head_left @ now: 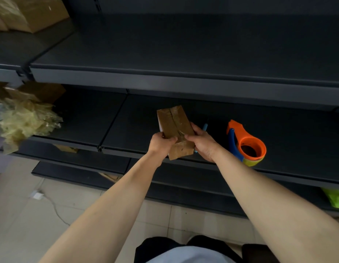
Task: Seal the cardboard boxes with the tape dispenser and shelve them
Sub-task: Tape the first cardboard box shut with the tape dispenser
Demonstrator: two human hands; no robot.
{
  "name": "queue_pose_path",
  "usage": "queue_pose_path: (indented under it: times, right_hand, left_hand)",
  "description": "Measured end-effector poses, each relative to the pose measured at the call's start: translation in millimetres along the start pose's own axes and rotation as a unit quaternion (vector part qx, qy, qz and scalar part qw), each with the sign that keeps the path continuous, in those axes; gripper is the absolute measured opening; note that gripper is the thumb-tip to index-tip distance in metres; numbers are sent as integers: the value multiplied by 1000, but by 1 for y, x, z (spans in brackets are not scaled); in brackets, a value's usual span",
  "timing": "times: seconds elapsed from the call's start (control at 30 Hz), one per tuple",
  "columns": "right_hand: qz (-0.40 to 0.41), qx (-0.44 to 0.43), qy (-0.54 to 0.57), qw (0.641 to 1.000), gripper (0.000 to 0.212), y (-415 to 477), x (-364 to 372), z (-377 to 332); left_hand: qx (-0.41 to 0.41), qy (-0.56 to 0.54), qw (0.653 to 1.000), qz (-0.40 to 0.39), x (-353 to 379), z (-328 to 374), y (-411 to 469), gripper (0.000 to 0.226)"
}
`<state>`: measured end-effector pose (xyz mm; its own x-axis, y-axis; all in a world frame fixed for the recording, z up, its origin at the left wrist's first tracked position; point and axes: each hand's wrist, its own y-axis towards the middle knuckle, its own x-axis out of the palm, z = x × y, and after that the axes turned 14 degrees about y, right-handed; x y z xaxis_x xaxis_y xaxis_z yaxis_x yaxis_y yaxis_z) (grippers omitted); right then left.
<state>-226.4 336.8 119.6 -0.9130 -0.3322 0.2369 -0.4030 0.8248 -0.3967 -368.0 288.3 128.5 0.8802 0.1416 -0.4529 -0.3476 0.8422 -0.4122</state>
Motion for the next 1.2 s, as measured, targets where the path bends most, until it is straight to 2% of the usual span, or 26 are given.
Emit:
queue_pose_path:
  times: [0.17, 0.33, 0.53, 0.7, 0.83, 0.87, 0.93, 1.0, 1.03, 1.13, 1.2]
  right_hand:
    - [-6, 1, 23, 1000, 57, 0, -2, 1]
    - [-6, -8, -20, 1000, 57, -1, -3, 1]
    - [20, -38, -86, 995, 58, -7, 1, 3]
    - [27, -59, -125, 990, 60, -13, -3, 3]
    - [26, -39, -147, 988, 58, -14, -5, 2]
    - [42, -47, -142, 988, 55, -14, -8, 2]
    - [135, -114, -119, 977, 42, -18, -19, 0]
    - [247, -175, -157, 940, 30, -23, -37, -3]
    - [285, -176, -208, 919, 29, -24, -48, -3]
    - [347, -108, -346, 865, 37, -28, -75, 3]
    - [370, -55, -366, 852, 54, -32, -83, 7]
  left_hand:
    - [16, 69, 997, 18, 2, 6, -1, 37]
    - [-15, 0, 1000, 7, 2, 3, -4, 45]
    - [-7, 12, 1000, 22, 4, 5, -5, 46]
    - [-25, -42, 999, 5, 8, 2, -8, 56]
    - [-39, -25, 999, 20, 10, 7, -7, 62]
    - [-46, -25, 998, 22, 11, 8, -7, 64]
    - [-64, -43, 997, 19, 11, 8, -7, 67]
    - [-85, -78, 993, 13, 12, 8, -6, 70]
    - [-97, -97, 990, 11, 14, 9, -6, 70]
    - [-126, -138, 982, 13, 16, 14, -5, 70]
    - [-139, -153, 978, 9, 16, 14, -4, 68]
